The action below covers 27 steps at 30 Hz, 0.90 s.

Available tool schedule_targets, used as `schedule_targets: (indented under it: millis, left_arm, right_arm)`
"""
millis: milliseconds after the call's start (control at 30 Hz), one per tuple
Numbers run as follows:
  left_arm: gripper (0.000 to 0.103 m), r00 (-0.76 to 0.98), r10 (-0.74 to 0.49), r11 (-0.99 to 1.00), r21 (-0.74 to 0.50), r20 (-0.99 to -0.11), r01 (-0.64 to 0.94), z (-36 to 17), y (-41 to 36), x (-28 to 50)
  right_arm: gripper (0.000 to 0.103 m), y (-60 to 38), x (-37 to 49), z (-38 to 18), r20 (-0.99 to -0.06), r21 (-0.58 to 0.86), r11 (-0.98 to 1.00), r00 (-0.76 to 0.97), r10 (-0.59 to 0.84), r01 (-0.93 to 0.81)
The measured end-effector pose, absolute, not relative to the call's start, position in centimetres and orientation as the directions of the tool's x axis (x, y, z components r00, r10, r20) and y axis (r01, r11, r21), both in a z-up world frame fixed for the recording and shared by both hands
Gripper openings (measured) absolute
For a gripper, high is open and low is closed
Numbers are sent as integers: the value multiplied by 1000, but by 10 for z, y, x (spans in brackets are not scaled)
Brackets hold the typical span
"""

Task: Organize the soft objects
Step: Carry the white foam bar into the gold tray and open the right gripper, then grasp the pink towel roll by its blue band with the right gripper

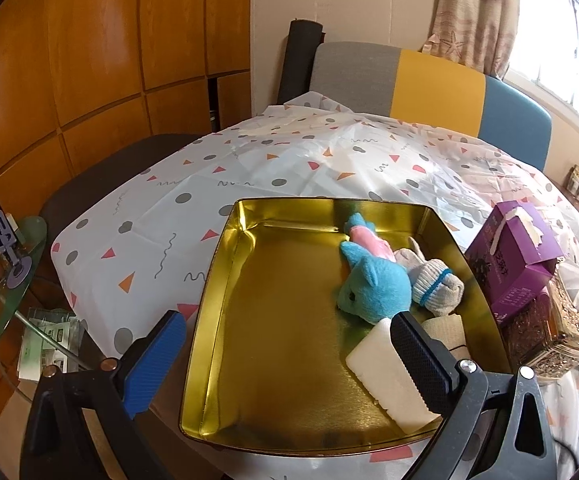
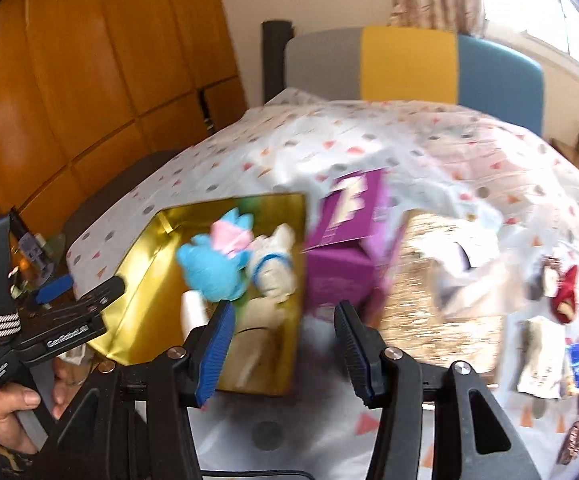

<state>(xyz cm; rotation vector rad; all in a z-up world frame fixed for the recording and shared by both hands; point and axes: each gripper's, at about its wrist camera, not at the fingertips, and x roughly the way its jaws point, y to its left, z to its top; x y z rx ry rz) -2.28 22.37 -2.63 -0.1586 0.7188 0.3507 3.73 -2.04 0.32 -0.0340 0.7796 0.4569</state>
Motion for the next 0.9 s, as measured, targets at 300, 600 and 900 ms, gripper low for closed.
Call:
schedule_targets:
  millis: [300, 600, 900]
  left_arm:
    - [103, 740, 222, 956, -10, -636, -295, -19, 206, -23]
    - [103, 786, 157, 981, 3, -598, -194, -12, 181, -24]
    - [103, 832, -2, 998, -48, -554, -30, 7, 148, -24]
  right_arm:
    - [52, -128, 51, 17, -673, 110, 982, 716, 185, -151]
    - [52, -299, 70, 1, -679, 143, 923, 714, -172, 358]
    - [52, -431, 35, -63, -782, 370, 601, 587, -211, 708]
